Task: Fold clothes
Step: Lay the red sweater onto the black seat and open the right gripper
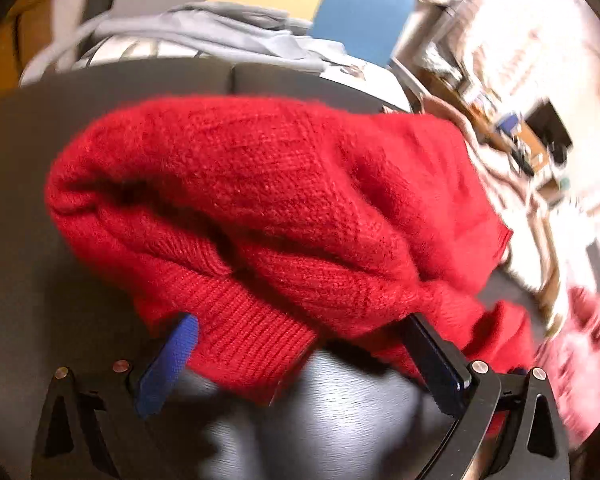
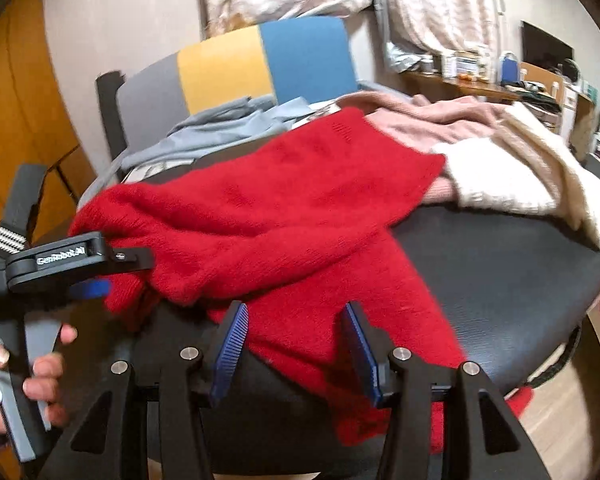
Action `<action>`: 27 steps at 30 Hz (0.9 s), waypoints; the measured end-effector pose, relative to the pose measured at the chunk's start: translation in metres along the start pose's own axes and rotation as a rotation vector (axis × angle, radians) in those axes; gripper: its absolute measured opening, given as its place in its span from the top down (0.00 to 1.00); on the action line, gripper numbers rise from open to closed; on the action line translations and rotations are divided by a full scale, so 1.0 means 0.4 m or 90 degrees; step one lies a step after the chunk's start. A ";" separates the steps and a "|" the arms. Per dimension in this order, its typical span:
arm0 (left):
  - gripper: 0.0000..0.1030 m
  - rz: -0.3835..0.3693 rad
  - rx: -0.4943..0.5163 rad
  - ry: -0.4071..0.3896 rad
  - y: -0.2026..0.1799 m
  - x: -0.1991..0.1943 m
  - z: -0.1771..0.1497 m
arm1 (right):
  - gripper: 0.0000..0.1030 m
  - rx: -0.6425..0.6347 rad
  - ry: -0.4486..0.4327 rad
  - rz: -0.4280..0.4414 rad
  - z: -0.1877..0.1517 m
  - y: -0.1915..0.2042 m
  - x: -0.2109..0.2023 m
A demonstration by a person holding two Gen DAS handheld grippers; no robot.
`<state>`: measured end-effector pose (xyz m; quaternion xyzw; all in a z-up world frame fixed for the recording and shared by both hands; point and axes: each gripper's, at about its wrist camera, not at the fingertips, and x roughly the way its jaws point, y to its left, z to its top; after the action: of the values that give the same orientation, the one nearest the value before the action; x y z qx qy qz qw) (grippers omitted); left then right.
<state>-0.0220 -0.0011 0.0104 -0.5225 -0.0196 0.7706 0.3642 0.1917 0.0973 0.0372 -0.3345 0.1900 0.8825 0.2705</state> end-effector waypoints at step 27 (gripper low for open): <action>0.55 0.129 0.051 0.008 -0.038 0.115 0.118 | 0.39 0.060 0.066 0.121 -0.016 -0.046 0.064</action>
<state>-0.0609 0.0535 0.0016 -0.5119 0.0664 0.8002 0.3054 0.1895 0.1174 0.0121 -0.3472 0.2760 0.8757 0.1907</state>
